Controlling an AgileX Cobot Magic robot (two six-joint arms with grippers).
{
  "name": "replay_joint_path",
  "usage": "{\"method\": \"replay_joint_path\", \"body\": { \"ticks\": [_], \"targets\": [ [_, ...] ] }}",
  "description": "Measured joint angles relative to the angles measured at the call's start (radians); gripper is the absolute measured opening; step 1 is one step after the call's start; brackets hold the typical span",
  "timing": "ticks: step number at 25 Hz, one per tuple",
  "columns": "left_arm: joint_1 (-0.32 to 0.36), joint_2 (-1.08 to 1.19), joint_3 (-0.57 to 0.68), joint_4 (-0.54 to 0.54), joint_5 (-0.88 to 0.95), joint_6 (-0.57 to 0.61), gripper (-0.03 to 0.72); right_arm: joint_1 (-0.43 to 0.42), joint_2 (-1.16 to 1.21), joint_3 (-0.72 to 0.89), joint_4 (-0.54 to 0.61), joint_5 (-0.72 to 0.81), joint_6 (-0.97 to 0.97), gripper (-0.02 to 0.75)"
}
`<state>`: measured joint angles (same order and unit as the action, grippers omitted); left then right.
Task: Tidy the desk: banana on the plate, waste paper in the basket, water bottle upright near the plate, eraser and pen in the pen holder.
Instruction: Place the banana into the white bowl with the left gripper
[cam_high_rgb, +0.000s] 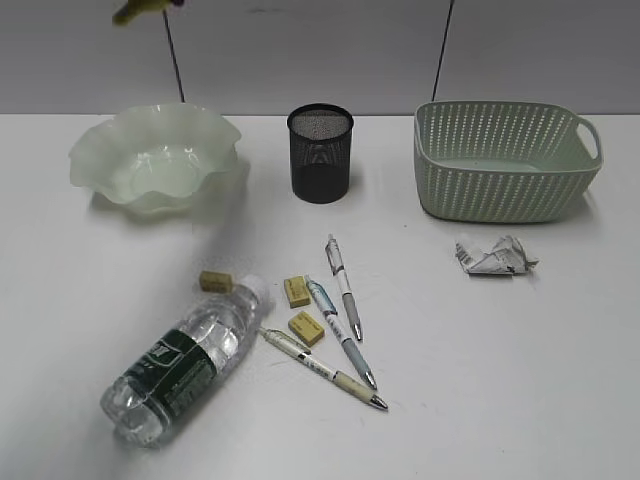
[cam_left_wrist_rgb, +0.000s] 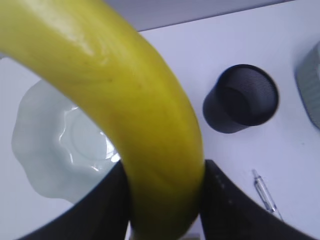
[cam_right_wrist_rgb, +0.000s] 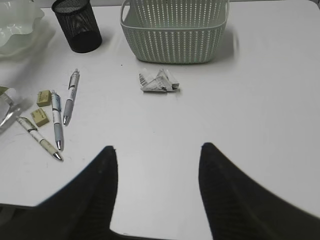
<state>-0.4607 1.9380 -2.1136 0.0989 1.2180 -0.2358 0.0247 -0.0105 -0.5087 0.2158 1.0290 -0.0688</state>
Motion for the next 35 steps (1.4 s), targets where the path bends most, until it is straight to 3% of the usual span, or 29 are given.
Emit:
{"method": "replay_joint_path", "body": {
  "ticks": [5, 9, 20, 26, 30, 35],
  "targets": [
    [0.149, 0.103, 0.0, -0.093, 0.0, 0.033, 0.306, 0.0, 0.0, 0.0, 0.0, 0.0, 0.0, 0.42],
    [0.202, 0.213, 0.0, -0.137, 0.0, 0.049, 0.306, 0.0, 0.0, 0.0, 0.0, 0.0, 0.0, 0.42],
    [0.205, 0.405, 0.001, -0.16, -0.03, 0.052, 0.306, 0.0, 0.0, 0.0, 0.0, 0.0, 0.0, 0.42],
    [0.205, 0.413, 0.001, -0.238, -0.082, 0.052, 0.309, 0.0, 0.0, 0.0, 0.0, 0.0, 0.0, 0.42],
    [0.205, 0.413, 0.001, -0.241, -0.104, 0.052, 0.424, 0.0, 0.0, 0.0, 0.0, 0.0, 0.0, 0.42],
    [0.205, 0.413, 0.001, -0.236, -0.084, 0.052, 0.466, 0.0, 0.0, 0.0, 0.0, 0.0, 0.0, 0.42]
  ]
}}
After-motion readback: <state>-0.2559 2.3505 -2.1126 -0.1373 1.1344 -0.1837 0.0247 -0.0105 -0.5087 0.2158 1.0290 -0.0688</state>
